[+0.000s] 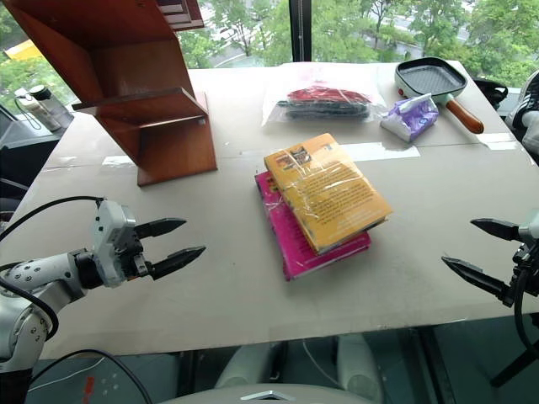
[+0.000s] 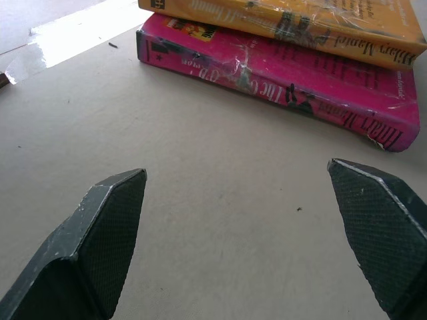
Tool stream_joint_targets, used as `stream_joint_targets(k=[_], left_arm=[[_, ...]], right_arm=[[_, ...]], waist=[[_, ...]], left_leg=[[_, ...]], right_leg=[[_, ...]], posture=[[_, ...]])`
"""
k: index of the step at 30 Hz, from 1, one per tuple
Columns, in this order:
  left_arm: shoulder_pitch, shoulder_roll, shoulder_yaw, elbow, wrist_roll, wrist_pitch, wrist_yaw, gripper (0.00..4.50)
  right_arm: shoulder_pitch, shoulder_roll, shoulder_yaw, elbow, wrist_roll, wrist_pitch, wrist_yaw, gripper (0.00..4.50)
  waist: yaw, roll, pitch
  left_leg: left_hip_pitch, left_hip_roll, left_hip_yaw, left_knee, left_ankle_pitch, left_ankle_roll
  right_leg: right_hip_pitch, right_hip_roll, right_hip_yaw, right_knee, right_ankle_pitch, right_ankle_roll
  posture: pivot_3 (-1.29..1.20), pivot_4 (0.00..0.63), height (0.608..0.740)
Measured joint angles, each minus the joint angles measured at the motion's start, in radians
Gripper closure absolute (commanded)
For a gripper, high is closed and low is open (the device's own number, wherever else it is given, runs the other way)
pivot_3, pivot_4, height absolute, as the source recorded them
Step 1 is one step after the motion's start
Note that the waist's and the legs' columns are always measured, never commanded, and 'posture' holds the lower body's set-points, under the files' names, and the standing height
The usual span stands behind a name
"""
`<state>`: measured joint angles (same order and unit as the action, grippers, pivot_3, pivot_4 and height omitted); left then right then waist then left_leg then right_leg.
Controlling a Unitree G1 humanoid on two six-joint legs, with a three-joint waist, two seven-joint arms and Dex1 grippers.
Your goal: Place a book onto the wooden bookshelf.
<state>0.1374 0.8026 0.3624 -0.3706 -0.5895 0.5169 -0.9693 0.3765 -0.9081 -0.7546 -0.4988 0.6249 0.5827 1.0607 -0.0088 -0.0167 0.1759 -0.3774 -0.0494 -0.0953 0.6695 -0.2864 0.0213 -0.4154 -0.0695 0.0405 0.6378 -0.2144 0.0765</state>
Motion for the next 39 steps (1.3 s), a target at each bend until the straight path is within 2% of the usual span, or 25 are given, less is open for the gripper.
stream_joint_targets(k=[2, 4, 6, 8, 9, 10, 12, 15, 18, 22, 26, 31, 39], left_arm=[[-0.002, 0.001, 0.000, 0.001, -0.002, 0.004, -0.001, 0.00], [-0.066, 0.000, -0.013, 0.009, -0.025, 0.027, 0.001, 0.00], [-0.135, 0.001, -0.014, -0.012, -0.063, 0.037, 0.002, 0.00], [-0.153, 0.000, -0.015, -0.031, -0.083, 0.042, 0.002, 0.00], [-0.154, 0.000, -0.015, -0.031, -0.083, 0.042, 0.002, 0.00], [-0.155, -0.001, -0.019, -0.035, -0.092, 0.048, 0.003, 0.00], [-0.156, 0.000, -0.026, -0.055, -0.101, 0.041, -0.012, 0.00], [-0.152, 0.002, -0.045, -0.117, -0.113, 0.016, -0.044, 0.00], [-0.112, 0.008, -0.039, -0.135, -0.121, 0.005, -0.064, 0.00], [-0.073, 0.009, -0.016, -0.168, -0.124, -0.004, -0.070, 0.00], [-0.014, 0.009, 0.014, -0.201, -0.142, -0.005, -0.067, 0.00], [0.039, -0.002, 0.041, -0.217, -0.143, -0.007, -0.048, 0.00], [0.126, -0.024, 0.092, -0.250, -0.158, -0.008, -0.011, 0.00]], right_arm=[[-0.008, -0.001, 0.004, -0.001, 0.002, 0.007, -0.010, 0.03], [-0.118, -0.037, 0.051, -0.048, 0.033, 0.104, -0.113, 0.03], [-0.273, -0.083, 0.095, -0.126, 0.159, 0.231, -0.226, 0.03], [-0.371, -0.099, 0.134, -0.157, 0.262, 0.317, -0.297, 0.03], [-0.374, -0.099, 0.136, -0.157, 0.264, 0.319, -0.299, 0.03], [-0.452, -0.098, 0.219, -0.154, 0.297, 0.393, -0.384, 0.03], [-0.653, -0.046, 0.422, -0.120, 0.235, 0.460, -0.514, 0.03], [-0.835, 0.014, 0.644, -0.012, 0.117, 0.521, -0.636, 0.86], [-0.963, 0.048, 0.807, 0.145, -0.026, 0.525, -0.681, 2.28], [-1.083, 0.074, 0.967, 0.311, -0.188, 0.456, -0.661, 4.37], [-1.173, 0.124, 1.071, 0.486, -0.317, 0.361, -0.593, 4.45], [-1.212, 0.183, 1.123, 0.590, -0.388, 0.294, -0.520, 4.45], [-1.232, 0.289, 1.146, 0.591, -0.439, 0.276, -0.435, 4.45]], waist=[[0.000, 0.000, 0.000], [-0.005, 0.002, 0.002], [-0.006, 0.002, 0.002], [-0.004, 0.002, 0.001], [-0.004, 0.001, 0.001], [-0.002, 0.001, 0.001], [-0.010, 0.000, 0.001], [-0.006, 0.000, 0.001], [-0.003, 0.000, 0.001], [-0.004, 0.000, 0.001], [-0.011, 0.000, 0.001], [-0.012, 0.001, 0.001], [-0.010, 0.001, 0.001]], left_leg=[[0.000, 0.000, 0.000, 0.000, 0.000, 0.000], [0.000, 0.000, 0.001, 0.002, 0.000, 0.000], [0.001, 0.001, 0.001, 0.002, 0.000, 0.000], [0.001, 0.001, 0.000, 0.001, 0.000, 0.000], [0.001, 0.001, 0.000, 0.001, 0.000, -0.001], [-0.001, 0.001, -0.001, 0.001, 0.000, 0.000], [-0.002, 0.001, 0.002, 0.001, 0.002, -0.004], [-0.004, 0.000, 0.003, 0.000, 0.003, -0.005], [-0.006, 0.000, 0.002, -0.001, 0.003, -0.005], [-0.013, 0.000, 0.003, -0.001, 0.003, -0.005], [-0.017, 0.000, 0.004, -0.001, 0.003, -0.005], [-0.017, 0.000, 0.004, -0.001, 0.003, -0.005], [-0.018, 0.000, 0.005, -0.001, 0.003, -0.005]], right_leg=[[0.000, 0.000, 0.000, 0.000, 0.000, 0.000], [-0.001, 0.000, 0.001, 0.002, 0.000, 0.000], [0.000, 0.000, 0.000, 0.002, 0.001, 0.000], [0.000, 0.001, -0.001, 0.002, 0.000, -0.001], [0.000, 0.000, -0.001, 0.002, 0.000, -0.001], [-0.002, 0.000, -0.002, 0.001, 0.000, -0.001], [-0.003, 0.000, 0.000, -0.001, 0.001, -0.001], [-0.005, -0.001, 0.001, -0.002, 0.001, -0.001], [-0.008, -0.001, 0.000, -0.002, 0.001, -0.001], [-0.016, -0.001, 0.000, -0.001, 0.001, -0.001], [-0.020, -0.001, 0.002, -0.001, 0.001, -0.001], [-0.022, -0.001, 0.002, 0.000, 0.001, -0.001], [-0.023, -0.001, 0.003, 0.003, 0.001, -0.001]], posture=[[0.00, 0.150, 0.740], [0.00, 0.150, 0.740], [0.00, 0.150, 0.740], [0.00, 0.150, 0.740], [0.00, 0.150, 0.740], [0.00, 0.150, 0.740], [0.00, 0.150, 0.740], [0.00, 0.150, 0.740], [0.00, 0.150, 0.740], [0.00, 0.150, 0.740], [0.00, 0.150, 0.740], [0.00, 0.150, 0.740], [0.00, 0.150, 0.740]])
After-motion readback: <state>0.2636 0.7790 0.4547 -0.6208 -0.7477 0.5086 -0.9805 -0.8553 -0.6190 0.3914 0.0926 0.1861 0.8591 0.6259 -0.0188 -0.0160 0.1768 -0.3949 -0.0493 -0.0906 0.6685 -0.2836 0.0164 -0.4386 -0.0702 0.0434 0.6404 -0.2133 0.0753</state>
